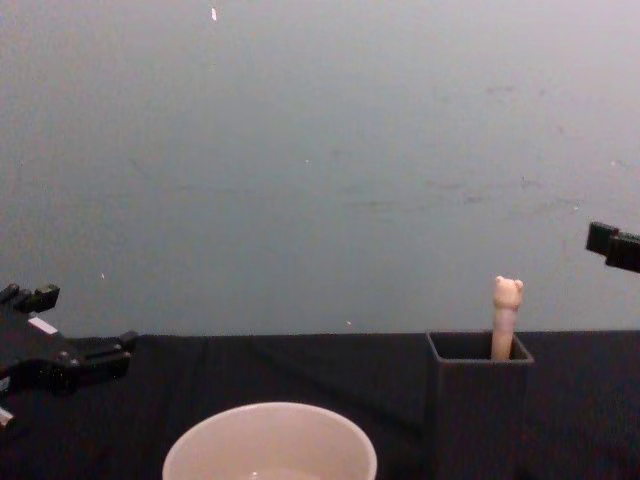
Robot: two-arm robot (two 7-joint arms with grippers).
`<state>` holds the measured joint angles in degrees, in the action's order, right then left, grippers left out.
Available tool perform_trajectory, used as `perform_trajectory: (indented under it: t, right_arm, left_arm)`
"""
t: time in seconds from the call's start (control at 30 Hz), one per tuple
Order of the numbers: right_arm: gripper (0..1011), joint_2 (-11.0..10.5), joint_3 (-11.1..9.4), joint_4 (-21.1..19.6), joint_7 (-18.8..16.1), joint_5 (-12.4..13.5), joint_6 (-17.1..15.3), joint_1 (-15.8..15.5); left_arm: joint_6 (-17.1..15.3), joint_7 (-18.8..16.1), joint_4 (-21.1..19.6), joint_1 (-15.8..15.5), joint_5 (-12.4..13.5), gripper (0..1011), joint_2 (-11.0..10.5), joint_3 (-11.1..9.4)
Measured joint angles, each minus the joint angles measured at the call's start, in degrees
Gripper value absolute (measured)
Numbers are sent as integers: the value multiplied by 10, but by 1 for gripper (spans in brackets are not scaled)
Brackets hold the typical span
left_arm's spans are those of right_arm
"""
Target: Pick up the stirring spoon with one hand, stir inside the cup, then place it back in its original position.
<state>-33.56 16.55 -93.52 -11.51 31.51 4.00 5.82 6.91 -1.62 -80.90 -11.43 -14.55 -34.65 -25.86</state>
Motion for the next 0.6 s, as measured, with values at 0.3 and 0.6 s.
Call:
perform_trajectory:
  t: [0.3, 0.6]
  right_arm:
    - [1002, 10, 11, -11, -40, 8, -26, -5]
    - [1002, 38, 29, 11, -53, -12, -51, 15]
  left_arm:
    - [0, 0, 0, 0, 0, 1002, 0, 0]
    - [0, 0, 0, 0, 0, 1001, 0, 0]
